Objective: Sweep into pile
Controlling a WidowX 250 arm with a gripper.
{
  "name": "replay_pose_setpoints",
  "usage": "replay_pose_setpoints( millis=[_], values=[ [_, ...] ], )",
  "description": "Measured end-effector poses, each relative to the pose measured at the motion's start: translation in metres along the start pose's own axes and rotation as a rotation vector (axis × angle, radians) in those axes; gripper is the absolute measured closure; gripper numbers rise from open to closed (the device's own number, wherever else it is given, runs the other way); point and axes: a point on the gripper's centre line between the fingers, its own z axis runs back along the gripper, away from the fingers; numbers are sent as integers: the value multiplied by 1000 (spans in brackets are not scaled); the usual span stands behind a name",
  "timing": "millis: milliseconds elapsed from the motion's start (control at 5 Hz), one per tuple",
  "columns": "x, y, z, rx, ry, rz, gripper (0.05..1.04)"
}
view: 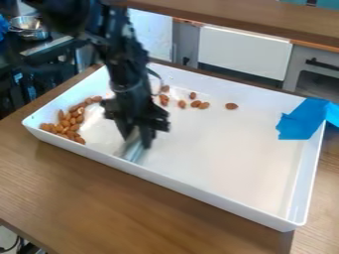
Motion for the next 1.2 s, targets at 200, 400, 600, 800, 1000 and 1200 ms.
replay_pose_setpoints(
  millis=[200,400,600,800,1000,1200],
  values=[
    [5,34,4,39,-16,26,704],
    [10,62,3,93,-2,35,704],
    [9,85,6,138,-3,33,704],
    [4,75,8,75,42,27,704],
    [27,40,33,-22,36,82,704],
    [51,-20,59,-97,18,68,704]
  ],
)
